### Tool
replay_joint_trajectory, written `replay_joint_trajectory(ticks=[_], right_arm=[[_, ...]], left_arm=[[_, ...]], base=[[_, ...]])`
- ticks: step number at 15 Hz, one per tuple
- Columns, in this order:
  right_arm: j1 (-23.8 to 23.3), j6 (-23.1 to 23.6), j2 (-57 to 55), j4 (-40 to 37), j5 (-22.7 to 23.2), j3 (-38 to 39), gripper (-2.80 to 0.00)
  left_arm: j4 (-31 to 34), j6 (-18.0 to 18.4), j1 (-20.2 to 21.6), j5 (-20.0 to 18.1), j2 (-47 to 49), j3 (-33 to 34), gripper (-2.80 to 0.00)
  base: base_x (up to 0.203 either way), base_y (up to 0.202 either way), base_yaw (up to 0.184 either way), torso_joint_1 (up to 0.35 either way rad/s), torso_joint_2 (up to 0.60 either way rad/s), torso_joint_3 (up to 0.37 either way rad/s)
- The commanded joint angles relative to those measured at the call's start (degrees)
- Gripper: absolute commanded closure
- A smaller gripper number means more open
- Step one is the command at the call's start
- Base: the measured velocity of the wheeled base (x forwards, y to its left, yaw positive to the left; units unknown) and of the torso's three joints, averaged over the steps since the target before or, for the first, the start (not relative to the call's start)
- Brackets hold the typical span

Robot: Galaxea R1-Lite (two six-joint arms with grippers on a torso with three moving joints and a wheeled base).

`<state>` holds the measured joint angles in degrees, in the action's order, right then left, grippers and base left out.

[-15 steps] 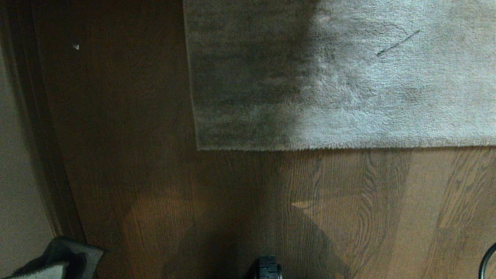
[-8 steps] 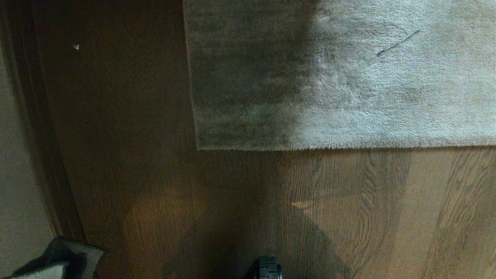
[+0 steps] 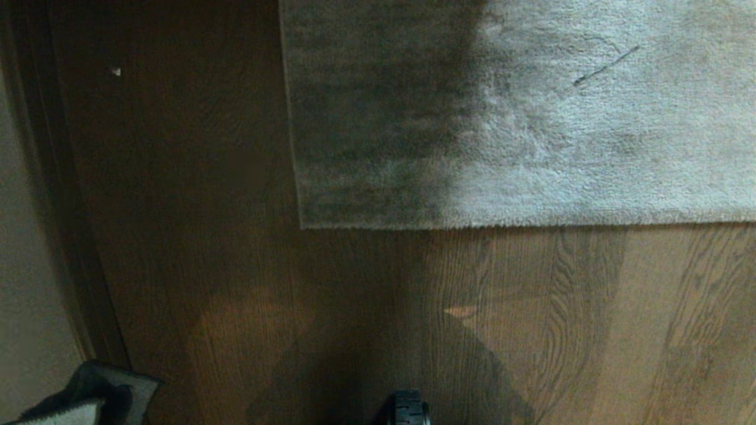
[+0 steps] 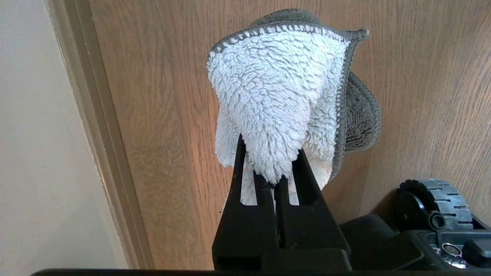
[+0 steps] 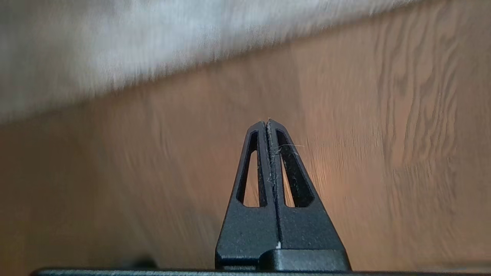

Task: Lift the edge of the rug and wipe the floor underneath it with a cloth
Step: Put down the rag

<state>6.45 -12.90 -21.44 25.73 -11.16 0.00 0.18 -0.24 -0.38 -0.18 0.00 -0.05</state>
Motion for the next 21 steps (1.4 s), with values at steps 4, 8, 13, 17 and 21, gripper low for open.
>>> replay_joint_trajectory(ticks=[4,8,13,17,21], right_arm=[[0.0,2.5,5.3,-12.0,1.5,0.0,0.0],[0.0,4.3,5.2,-17.8,2.6,0.0,0.0],[0.0,13.6,5.2,-26.5,9.6,-0.2,0.0],[0.0,13.1,5.2,-26.1,10.2,-0.1,0.0],[0.0,13.1,5.2,-25.9,10.2,-0.1,0.0]], left_arm=[[0.0,0.0,0.0,0.0,0.0,0.0,0.0],[0.0,0.0,0.0,0.0,0.0,0.0,0.0],[0.0,0.0,0.0,0.0,0.0,0.0,0.0],[0.0,0.0,0.0,0.0,0.0,0.0,0.0],[0.0,0.0,-0.1,0.0,0.0,0.0,0.0]], base=[[0.0,0.0,0.0,0.0,0.0,0.0],[0.0,0.0,0.0,0.0,0.0,0.0],[0.0,0.0,0.0,0.0,0.0,0.0],[0.0,0.0,0.0,0.0,0.0,0.0],[0.0,0.0,0.0,0.0,0.0,0.0]])
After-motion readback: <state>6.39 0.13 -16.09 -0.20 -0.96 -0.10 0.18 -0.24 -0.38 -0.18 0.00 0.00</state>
